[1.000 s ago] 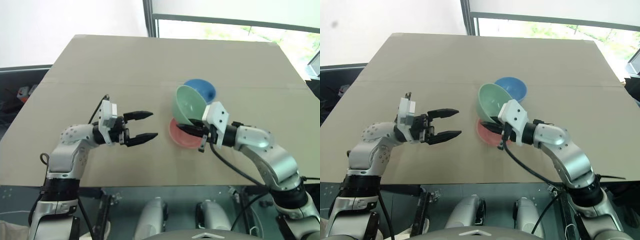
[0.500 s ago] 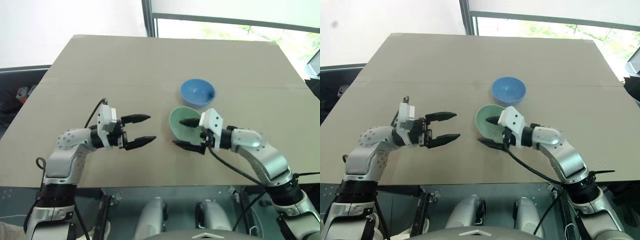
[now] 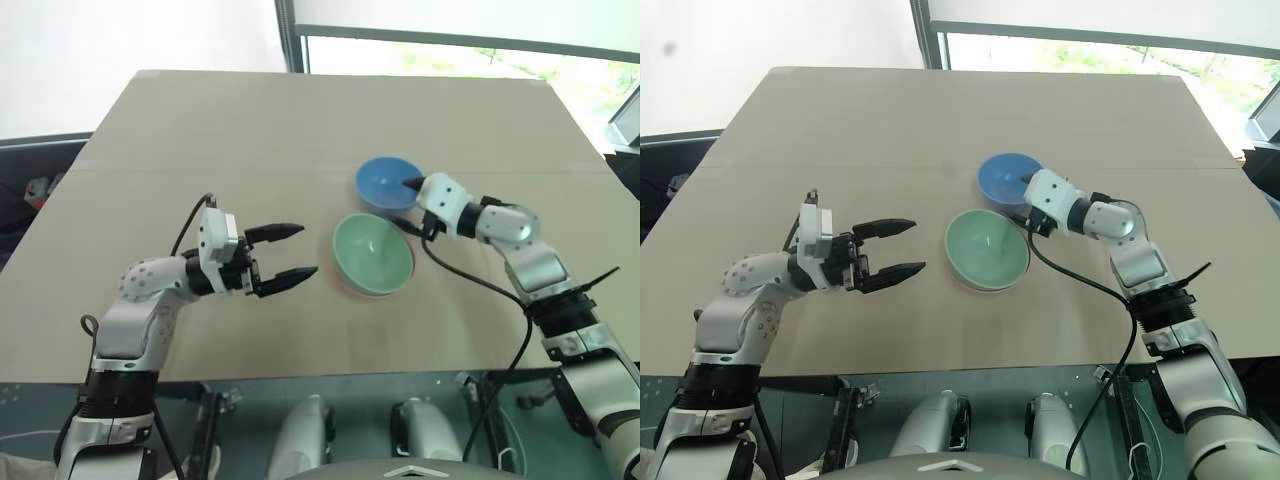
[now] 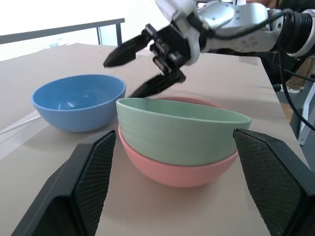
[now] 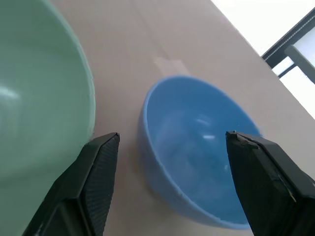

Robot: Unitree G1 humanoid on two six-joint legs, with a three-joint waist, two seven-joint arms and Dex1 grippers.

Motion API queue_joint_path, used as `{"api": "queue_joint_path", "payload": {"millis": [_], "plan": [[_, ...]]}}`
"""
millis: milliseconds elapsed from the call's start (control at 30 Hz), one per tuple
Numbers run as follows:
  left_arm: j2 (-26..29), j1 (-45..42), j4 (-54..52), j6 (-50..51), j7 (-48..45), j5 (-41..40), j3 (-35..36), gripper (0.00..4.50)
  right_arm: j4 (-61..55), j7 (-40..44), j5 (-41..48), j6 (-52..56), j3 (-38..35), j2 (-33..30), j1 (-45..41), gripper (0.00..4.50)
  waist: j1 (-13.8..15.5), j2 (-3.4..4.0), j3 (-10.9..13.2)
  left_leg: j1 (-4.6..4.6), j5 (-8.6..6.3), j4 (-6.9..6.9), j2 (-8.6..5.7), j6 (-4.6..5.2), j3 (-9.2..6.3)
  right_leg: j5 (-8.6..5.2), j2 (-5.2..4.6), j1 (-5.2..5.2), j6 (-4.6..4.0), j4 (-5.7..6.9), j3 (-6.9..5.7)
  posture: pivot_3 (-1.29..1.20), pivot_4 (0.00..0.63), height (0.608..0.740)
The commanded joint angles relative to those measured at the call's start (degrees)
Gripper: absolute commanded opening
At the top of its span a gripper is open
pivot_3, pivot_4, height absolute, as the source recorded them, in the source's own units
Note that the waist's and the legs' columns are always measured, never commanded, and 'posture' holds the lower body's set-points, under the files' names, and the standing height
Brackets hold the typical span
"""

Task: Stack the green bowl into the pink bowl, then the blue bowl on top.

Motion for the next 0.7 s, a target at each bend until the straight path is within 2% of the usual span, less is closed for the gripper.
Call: {"api": "queue_joint_path", "payload": {"millis": [33, 300, 333, 367, 433, 600, 700], "plan": [[-0.1, 1.2, -3.5, -1.1, 1.1, -0.2, 0.6, 4.03, 4.6, -0.8, -3.0, -6.9, 1.1, 0.6, -2.5, 3.61, -0.1, 0.01, 0.0, 0.0, 0.0, 0.0, 0.01, 0.0, 0.0, 0.0, 0.0, 0.0, 0.0, 0.0, 0.0, 0.0, 0.15, 0.74], [-0.2, 2.3, -3.6, -2.4, 2.4, 0.6, 0.6, 4.03, 16.1, -5.2, -8.8, -14.3, 1.9, 1.2, -6.8, 3.61, -0.1, 0.13, 0.1, 0.05, 0.05, 0.01, 0.04, -0.09, -0.02, 0.0, 0.0, 0.0, 0.0, 0.0, 0.0, 0.0, 0.15, 0.74], [-0.2, 2.3, -3.6, -2.6, 2.5, 0.7, 0.6, 4.03, 17.1, -5.3, -9.0, -14.7, 1.8, 1.3, -7.2, 3.09, -0.2, 0.13, 0.1, 0.05, 0.05, 0.01, 0.05, -0.09, -0.02, 0.0, 0.0, 0.0, -0.01, 0.0, 0.0, 0.0, 0.15, 0.74], [-0.2, 2.5, -3.6, -2.7, 2.6, 0.7, 0.6, 4.03, 17.8, -5.3, -9.0, -15.1, 1.7, 1.3, -7.5, 2.85, -0.2, 0.13, 0.1, 0.05, 0.05, 0.0, 0.04, -0.09, -0.02, 0.0, -0.01, 0.0, 0.0, 0.0, 0.01, 0.0, 0.15, 0.74], [-0.2, 2.6, -3.5, -3.0, 2.7, 0.8, 0.5, 4.03, 18.9, -5.5, -9.2, -15.9, 1.5, 1.3, -8.0, 1.96, -0.2, 0.14, 0.1, 0.04, 0.05, -0.02, 0.05, -0.09, -0.02, 0.0, 0.0, 0.0, -0.01, 0.0, 0.0, 0.0, 0.15, 0.74], [-0.2, 2.6, -2.9, -3.7, 2.7, 0.9, 0.3, 4.03, 19.9, -6.1, -9.5, -16.9, 1.0, 1.0, -8.3, 0.11, -0.2, 0.18, 0.1, 0.03, 0.05, -0.06, 0.05, -0.09, -0.01, 0.0, -0.01, 0.0, 0.0, 0.0, 0.0, 0.0, 0.15, 0.74], [-0.3, 2.5, -2.6, -4.0, 2.6, 0.9, 0.2, 4.03, 19.1, -7.0, -9.0, -16.8, 0.0, 0.8, -7.8, 0.11, -0.2, 0.2, 0.1, 0.04, 0.06, -0.06, 0.05, -0.1, -0.01, 0.0, -0.01, 0.0, 0.0, 0.0, 0.0, 0.0, 0.15, 0.74]]}}
